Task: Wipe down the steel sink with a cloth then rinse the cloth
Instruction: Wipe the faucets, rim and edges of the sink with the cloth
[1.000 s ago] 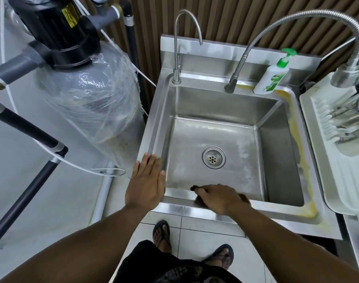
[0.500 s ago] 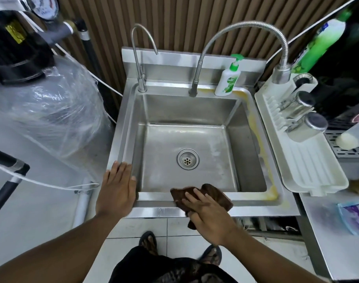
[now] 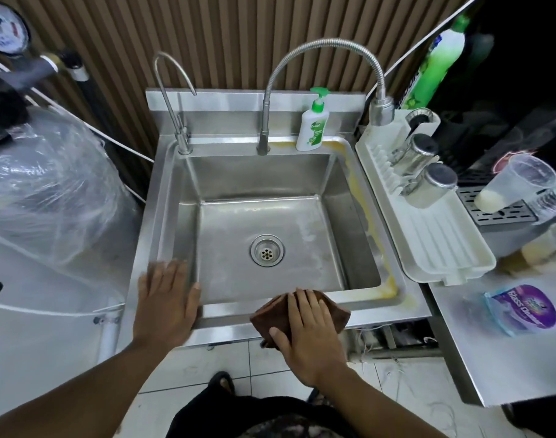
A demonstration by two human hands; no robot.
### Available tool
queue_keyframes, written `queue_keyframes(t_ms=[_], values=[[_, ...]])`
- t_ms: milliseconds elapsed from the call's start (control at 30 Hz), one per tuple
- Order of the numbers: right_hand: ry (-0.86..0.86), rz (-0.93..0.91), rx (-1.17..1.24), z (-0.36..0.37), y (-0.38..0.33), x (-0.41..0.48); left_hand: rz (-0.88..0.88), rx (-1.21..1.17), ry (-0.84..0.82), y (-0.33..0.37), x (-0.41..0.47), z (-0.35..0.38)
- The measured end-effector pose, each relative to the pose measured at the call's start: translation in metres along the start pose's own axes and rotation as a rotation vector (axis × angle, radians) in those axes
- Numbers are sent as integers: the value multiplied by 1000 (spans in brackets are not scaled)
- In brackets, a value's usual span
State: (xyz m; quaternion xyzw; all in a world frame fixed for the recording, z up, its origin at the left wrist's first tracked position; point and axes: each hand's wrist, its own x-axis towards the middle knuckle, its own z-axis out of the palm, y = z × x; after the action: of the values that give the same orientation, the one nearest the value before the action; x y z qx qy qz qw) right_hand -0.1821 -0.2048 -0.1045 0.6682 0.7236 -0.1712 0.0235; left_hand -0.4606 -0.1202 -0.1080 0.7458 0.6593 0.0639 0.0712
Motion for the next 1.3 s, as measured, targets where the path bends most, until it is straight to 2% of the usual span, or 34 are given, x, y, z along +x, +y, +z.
queue_keyframes(t_ms=[233, 500, 633, 767, 833, 933, 1133, 1200, 1300], values=[[51, -31, -68, -9, 47, 1, 156, -158, -133, 101, 10, 19], [24, -55, -56, -23, 95, -5, 223, -106, -260, 182, 13, 38], [55, 69, -165, -32, 109, -18, 221, -102, -330, 215, 17, 40], [121, 337, -66, -28, 86, -28, 222, -87, -322, 223, 18, 45], [122, 404, 20, -16, 74, -28, 227, -83, -305, 222, 18, 48], [116, 361, 60, -13, 82, -32, 235, -101, -300, 223, 17, 47], [142, 271, 122, -39, 154, -49, 240, -119, -326, 222, 17, 43], [148, 317, 116, -39, 147, -46, 232, -128, -326, 221, 18, 43], [234, 527, 209, -30, 108, -36, 230, -122, -326, 221, 19, 45]])
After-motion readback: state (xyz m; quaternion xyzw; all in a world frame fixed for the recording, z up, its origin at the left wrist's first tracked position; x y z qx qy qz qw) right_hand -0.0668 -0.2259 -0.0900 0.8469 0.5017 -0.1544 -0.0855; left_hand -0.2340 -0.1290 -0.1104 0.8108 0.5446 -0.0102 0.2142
